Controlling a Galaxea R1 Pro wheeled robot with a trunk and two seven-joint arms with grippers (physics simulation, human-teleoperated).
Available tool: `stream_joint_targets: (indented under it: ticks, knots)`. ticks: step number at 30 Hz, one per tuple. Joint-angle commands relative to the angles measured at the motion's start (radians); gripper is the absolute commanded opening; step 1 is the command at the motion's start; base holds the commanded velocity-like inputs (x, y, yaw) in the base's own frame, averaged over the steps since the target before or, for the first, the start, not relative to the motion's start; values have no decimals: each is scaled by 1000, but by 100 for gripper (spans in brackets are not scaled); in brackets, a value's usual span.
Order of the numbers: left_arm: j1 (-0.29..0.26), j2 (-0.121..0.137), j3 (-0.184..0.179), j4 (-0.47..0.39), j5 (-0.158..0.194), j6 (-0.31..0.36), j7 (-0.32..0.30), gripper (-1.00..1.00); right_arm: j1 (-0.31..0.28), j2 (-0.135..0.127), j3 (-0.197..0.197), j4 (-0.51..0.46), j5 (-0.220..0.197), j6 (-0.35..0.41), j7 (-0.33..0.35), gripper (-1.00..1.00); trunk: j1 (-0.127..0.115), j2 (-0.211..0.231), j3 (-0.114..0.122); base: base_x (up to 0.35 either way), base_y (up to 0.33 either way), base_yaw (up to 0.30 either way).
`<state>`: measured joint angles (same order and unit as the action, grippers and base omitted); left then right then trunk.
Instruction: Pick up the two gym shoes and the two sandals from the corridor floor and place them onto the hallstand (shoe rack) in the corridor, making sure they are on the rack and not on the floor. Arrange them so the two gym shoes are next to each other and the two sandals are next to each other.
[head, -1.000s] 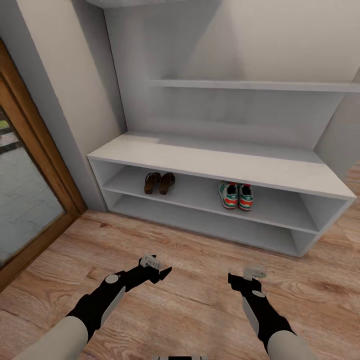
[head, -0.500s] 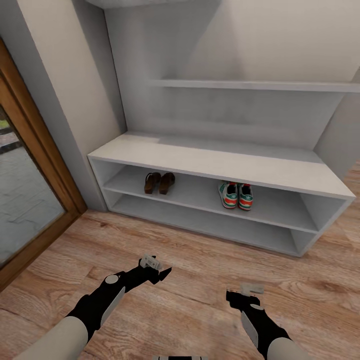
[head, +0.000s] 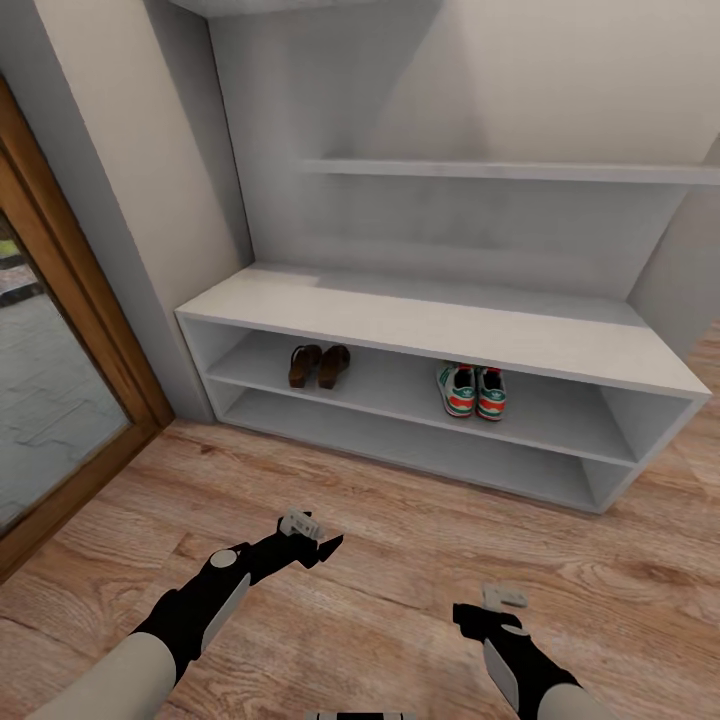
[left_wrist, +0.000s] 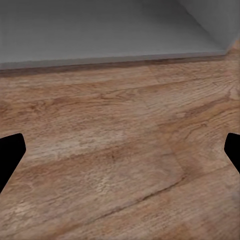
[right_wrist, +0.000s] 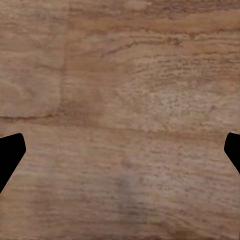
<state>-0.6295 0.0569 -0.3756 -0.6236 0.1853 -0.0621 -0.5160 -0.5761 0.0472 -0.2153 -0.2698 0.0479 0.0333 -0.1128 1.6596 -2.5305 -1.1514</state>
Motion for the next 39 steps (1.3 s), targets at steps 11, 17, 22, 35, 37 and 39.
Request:
stream_joint_targets:
  ticks: [11,17,22,35,37,39]
  knots:
    - [-1,0,-8,1,8,-4,2,100,0,0,-3,135,8,4,-2,100,0,0,-1,0,0,0]
    - [-1,0,-8,1,8,-4,2,100,0,1,-3,153,9,4,-2,100,0,0,-1,0,0,0]
    - [-1,0,-8,1,8,-4,2,100,0,1,-3,158,9,4,-2,100,0,0,-1,0,0,0]
    - [-1,0,-8,1,8,-4,1,100,0,2,-3,161,9,4,-2,100,0,0,-1,0,0,0]
    - [-1,0,-7,1,8,-3,2,100,0,1,-3,161,9,5,-2,100,0,0,-1,0,0,0]
    - [-1,0,-7,1,8,-4,1,100,0,1,-3,161,9,5,-2,100,0,0,-1,0,0,0]
